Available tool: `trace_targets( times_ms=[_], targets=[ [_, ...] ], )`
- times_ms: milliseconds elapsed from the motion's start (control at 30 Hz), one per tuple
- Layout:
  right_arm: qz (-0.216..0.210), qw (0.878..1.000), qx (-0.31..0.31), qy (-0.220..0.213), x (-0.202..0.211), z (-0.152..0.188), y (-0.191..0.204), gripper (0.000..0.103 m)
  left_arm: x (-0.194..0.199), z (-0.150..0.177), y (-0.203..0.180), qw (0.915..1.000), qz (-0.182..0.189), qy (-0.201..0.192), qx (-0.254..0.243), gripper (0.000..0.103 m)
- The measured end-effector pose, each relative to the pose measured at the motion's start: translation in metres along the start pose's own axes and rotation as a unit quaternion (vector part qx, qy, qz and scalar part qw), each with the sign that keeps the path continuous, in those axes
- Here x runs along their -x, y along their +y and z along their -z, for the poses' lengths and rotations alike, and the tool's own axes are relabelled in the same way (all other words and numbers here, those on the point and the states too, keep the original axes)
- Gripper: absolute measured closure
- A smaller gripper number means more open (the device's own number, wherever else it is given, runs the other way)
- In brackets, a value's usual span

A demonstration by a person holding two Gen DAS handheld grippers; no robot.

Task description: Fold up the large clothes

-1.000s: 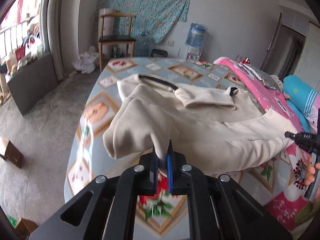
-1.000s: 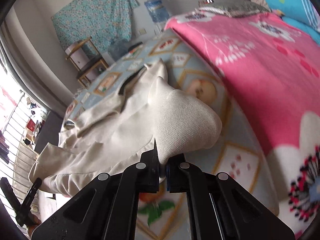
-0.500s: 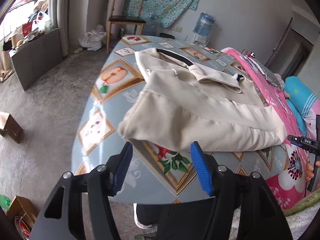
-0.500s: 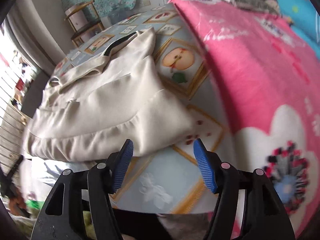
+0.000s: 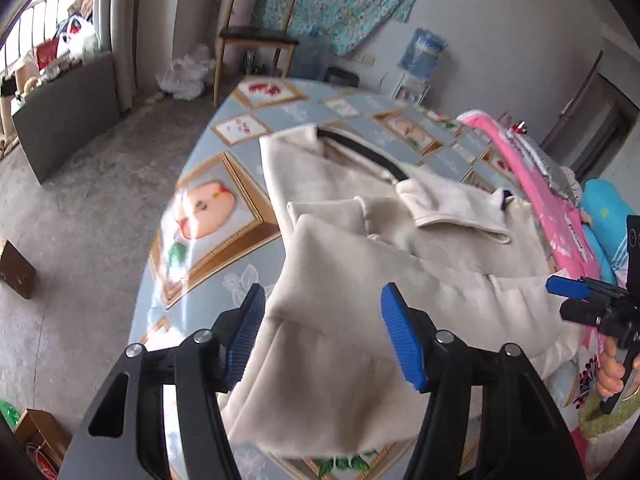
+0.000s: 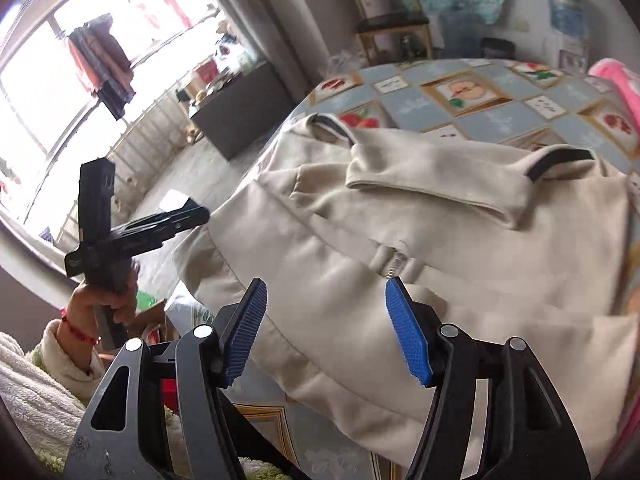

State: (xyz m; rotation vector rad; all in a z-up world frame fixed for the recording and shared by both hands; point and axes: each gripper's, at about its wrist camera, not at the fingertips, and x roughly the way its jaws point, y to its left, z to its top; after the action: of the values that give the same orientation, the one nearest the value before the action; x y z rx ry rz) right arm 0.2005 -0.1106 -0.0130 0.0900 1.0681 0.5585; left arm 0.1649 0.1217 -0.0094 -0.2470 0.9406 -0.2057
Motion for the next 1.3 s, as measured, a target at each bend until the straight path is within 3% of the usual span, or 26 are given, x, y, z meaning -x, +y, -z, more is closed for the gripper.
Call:
trace_targets(
  times_ms=[100, 267, 433, 500, 567, 633, 733, 933, 1033, 1167, 1200, 1300],
  targets=[
    [-0.013, 0.999, 0.017, 0.045, -0.028, -0.005, 0.005, 0.052, -0.017, -0.007, 0.000, 0.9999, 0.004, 0.015, 0.007, 0.044],
    [0.004, 0.995, 0.043, 0.088, -0.055, -0.013, 0.004, 0.053, -0.025, -0.009, -0.013, 0.9996, -0.006, 0.007, -0.028, 0.046],
    [0.015, 0.993, 0.046, 0.108, -0.067, -0.010, -0.001, 0.063, -0.036, -0.005, -0.014, 0.9987, -0.026, 0.013, -0.041, 0.061],
    [0.029, 0.992, 0.064, 0.107, -0.065, -0.006, 0.008, 0.071, -0.038, -0.005, -0.009, 0.9991, -0.024, 0.013, -0.033, 0.066],
    [0.045, 0.990, 0.083, 0.105, -0.062, -0.002, 0.019, 0.092, -0.038, -0.006, -0.002, 0.9996, -0.015, 0.012, -0.019, 0.075],
    [0.084, 0.986, 0.113, 0.089, -0.056, 0.002, 0.034, 0.097, -0.037, -0.007, 0.001, 0.9998, -0.014, 0.009, -0.015, 0.085],
    [0.134, 0.978, 0.155, 0.043, -0.037, 0.001, 0.056, 0.098, -0.029, -0.006, 0.000, 0.9997, -0.012, -0.005, -0.020, 0.096],
    [0.176, 0.964, 0.200, -0.017, -0.013, -0.016, 0.078, 0.098, 0.017, -0.015, -0.002, 0.9972, -0.009, -0.073, -0.014, 0.098],
    [0.175, 0.965, 0.193, -0.002, -0.038, -0.020, 0.063, 0.098, 0.005, -0.016, 0.002, 0.9981, -0.017, -0.058, -0.011, 0.098],
    [0.170, 0.970, 0.164, 0.052, -0.093, -0.009, 0.028, 0.096, -0.028, -0.009, 0.004, 0.9991, -0.036, -0.015, -0.018, 0.098],
    [0.167, 0.972, 0.158, 0.043, -0.091, -0.005, 0.028, 0.095, -0.032, -0.007, 0.004, 0.9989, -0.041, -0.012, -0.020, 0.098],
    [0.147, 0.983, 0.104, 0.020, -0.060, -0.005, 0.014, 0.080, -0.031, -0.007, 0.003, 0.9986, -0.045, -0.016, -0.021, 0.097]
  ],
)
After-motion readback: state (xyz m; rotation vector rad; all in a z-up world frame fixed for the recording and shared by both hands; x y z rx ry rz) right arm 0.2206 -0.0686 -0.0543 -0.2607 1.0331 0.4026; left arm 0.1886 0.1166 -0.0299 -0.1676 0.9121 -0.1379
